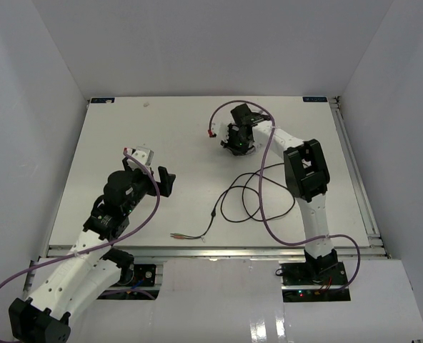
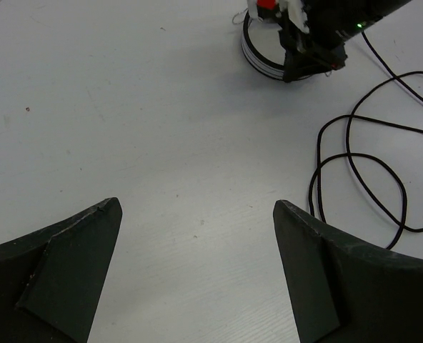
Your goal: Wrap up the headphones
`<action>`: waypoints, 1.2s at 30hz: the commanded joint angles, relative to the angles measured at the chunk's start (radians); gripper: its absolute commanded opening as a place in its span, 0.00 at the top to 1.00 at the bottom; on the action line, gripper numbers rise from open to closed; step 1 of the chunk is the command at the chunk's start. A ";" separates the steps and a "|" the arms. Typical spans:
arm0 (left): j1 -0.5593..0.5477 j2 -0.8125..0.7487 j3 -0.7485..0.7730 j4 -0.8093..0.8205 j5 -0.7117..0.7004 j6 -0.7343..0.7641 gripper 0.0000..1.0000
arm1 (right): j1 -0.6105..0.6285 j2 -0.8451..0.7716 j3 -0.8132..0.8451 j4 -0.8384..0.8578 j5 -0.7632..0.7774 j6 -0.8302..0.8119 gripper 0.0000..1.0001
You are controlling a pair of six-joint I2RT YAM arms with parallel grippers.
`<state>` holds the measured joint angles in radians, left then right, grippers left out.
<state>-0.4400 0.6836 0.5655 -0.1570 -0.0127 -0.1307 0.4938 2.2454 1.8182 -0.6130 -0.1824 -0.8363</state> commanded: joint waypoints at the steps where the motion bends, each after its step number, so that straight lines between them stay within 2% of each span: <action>1: 0.004 -0.017 0.020 0.007 -0.006 0.008 0.02 | 0.065 -0.276 -0.354 -0.261 -0.051 -0.664 0.92; 5: 0.004 -0.022 0.020 0.005 -0.007 0.006 0.02 | 0.064 -0.437 -0.598 -0.181 0.069 -0.827 0.92; 8: 0.004 -0.024 0.019 0.005 -0.006 0.005 0.02 | 0.033 -0.501 -0.681 -0.116 0.137 -0.867 0.91; 11: 0.004 -0.026 0.017 0.005 -0.007 0.004 0.02 | -0.029 -0.545 -0.703 -0.042 0.135 -0.846 0.79; 14: 0.004 -0.030 0.019 0.004 -0.009 0.003 0.02 | -0.089 -0.563 -0.659 0.005 0.046 -0.731 0.57; 15: 0.004 -0.030 0.018 0.005 -0.009 0.002 0.02 | -0.106 -0.574 -0.643 0.021 0.017 -0.679 0.37; 16: 0.004 -0.032 0.017 0.005 -0.009 0.002 0.02 | -0.120 -0.588 -0.631 0.037 -0.008 -0.631 0.21; 17: 0.004 -0.035 0.017 0.005 -0.009 0.002 0.02 | -0.132 -0.605 -0.622 0.054 -0.029 -0.588 0.10; 19: 0.004 -0.038 0.017 0.004 -0.006 0.002 0.02 | -0.151 -0.658 -0.623 0.087 -0.076 -0.476 0.10; 22: 0.004 -0.042 0.017 0.005 -0.006 0.000 0.02 | -0.172 -0.748 -0.658 0.238 -0.081 -0.213 0.10; 23: 0.004 -0.044 0.017 0.005 -0.004 0.000 0.02 | -0.186 -0.749 -0.671 0.293 -0.080 -0.092 0.10; 26: 0.004 -0.052 0.017 0.005 -0.006 -0.001 0.02 | -0.280 -0.783 -0.706 0.428 -0.043 0.442 0.07; 28: 0.004 -0.057 0.017 0.005 -0.006 -0.001 0.02 | -0.323 -0.747 -0.670 0.307 -0.190 0.586 0.10; 29: 0.004 -0.062 0.016 0.005 -0.006 -0.003 0.02 | -0.333 -0.712 -0.666 0.273 -0.255 0.719 0.22; 30: 0.004 -0.062 0.016 0.005 -0.005 -0.003 0.02 | -0.334 -0.686 -0.677 0.232 -0.292 0.822 0.26; 32: 0.004 -0.064 0.016 0.007 -0.004 -0.003 0.02 | -0.332 -0.681 -0.719 0.230 -0.304 0.939 0.27; 34: 0.004 -0.065 0.015 0.007 -0.005 -0.003 0.02 | -0.323 -0.724 -0.813 0.295 -0.236 1.082 0.24; 36: 0.004 -0.065 0.015 0.008 -0.008 -0.001 0.02 | -0.305 -0.788 -0.873 0.351 -0.155 1.139 0.22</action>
<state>-0.4400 0.6307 0.5655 -0.1566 -0.0154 -0.1314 0.1538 1.5468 1.0482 -0.3089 -0.3780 -0.0571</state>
